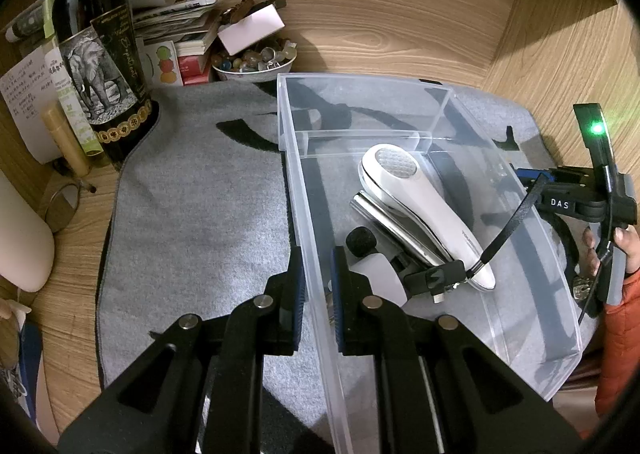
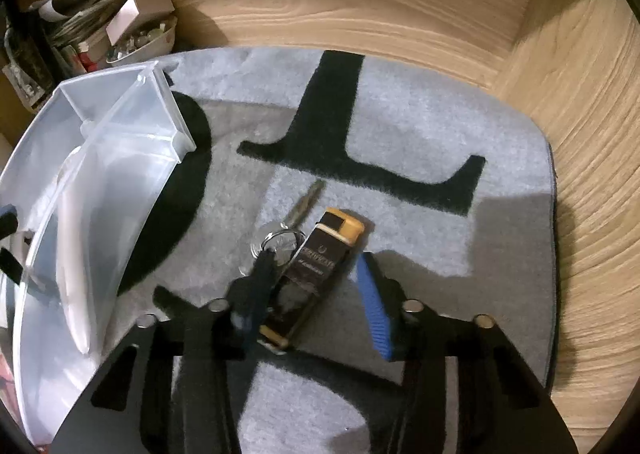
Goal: Organize rigid objects
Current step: 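Grasp the black-and-gold lighter with the right gripper and lift it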
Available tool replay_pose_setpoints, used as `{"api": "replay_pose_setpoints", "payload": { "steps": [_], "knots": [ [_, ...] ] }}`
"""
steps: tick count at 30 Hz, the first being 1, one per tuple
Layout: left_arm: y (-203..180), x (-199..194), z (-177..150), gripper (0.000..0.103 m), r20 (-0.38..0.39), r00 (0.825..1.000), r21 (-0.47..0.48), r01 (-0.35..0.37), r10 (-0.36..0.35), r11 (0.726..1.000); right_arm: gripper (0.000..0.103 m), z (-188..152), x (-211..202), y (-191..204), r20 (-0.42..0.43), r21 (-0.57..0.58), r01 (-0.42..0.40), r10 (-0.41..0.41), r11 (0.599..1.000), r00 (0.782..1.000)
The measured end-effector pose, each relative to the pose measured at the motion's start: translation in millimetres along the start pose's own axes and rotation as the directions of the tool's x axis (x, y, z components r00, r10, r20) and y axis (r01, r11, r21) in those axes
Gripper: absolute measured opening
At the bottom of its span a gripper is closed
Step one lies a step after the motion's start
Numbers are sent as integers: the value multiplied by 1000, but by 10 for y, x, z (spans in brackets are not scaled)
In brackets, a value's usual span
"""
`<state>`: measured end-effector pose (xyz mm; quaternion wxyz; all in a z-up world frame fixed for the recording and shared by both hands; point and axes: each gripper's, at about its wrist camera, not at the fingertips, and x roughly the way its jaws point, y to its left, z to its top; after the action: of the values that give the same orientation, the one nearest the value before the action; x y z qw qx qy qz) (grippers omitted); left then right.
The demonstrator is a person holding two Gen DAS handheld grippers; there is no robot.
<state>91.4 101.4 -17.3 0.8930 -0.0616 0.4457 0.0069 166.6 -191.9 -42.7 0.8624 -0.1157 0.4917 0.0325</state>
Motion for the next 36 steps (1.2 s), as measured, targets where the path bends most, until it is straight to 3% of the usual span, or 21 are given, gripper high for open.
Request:
{"api": "replay_pose_setpoints", "payload": {
  "steps": [5, 11, 20, 27, 36],
  "knots": [
    [2, 0, -1, 11, 1, 1000, -1, 0, 0, 1000, 22, -66, -22, -42, 5, 12, 11, -11, 1000, 1000],
    [-1, -4, 2, 11, 0, 1000, -1, 0, 0, 1000, 21, -73, -129, 24, 50, 0, 28, -28, 1000, 998],
    [-8, 1, 12, 11, -3, 1000, 5, -8, 8, 1000, 21, -44, -508, 156, 151, -18, -7, 9, 1000, 988],
    [-9, 2, 12, 11, -3, 1000, 5, -7, 7, 1000, 21, 11, -873, 382, 251, -67, -40, 55, 997, 966],
    [-12, 2, 12, 11, -3, 1000, 5, -7, 7, 1000, 21, 3, -1262, 793, 341, -159, -129, 177, 979, 923]
  ]
}}
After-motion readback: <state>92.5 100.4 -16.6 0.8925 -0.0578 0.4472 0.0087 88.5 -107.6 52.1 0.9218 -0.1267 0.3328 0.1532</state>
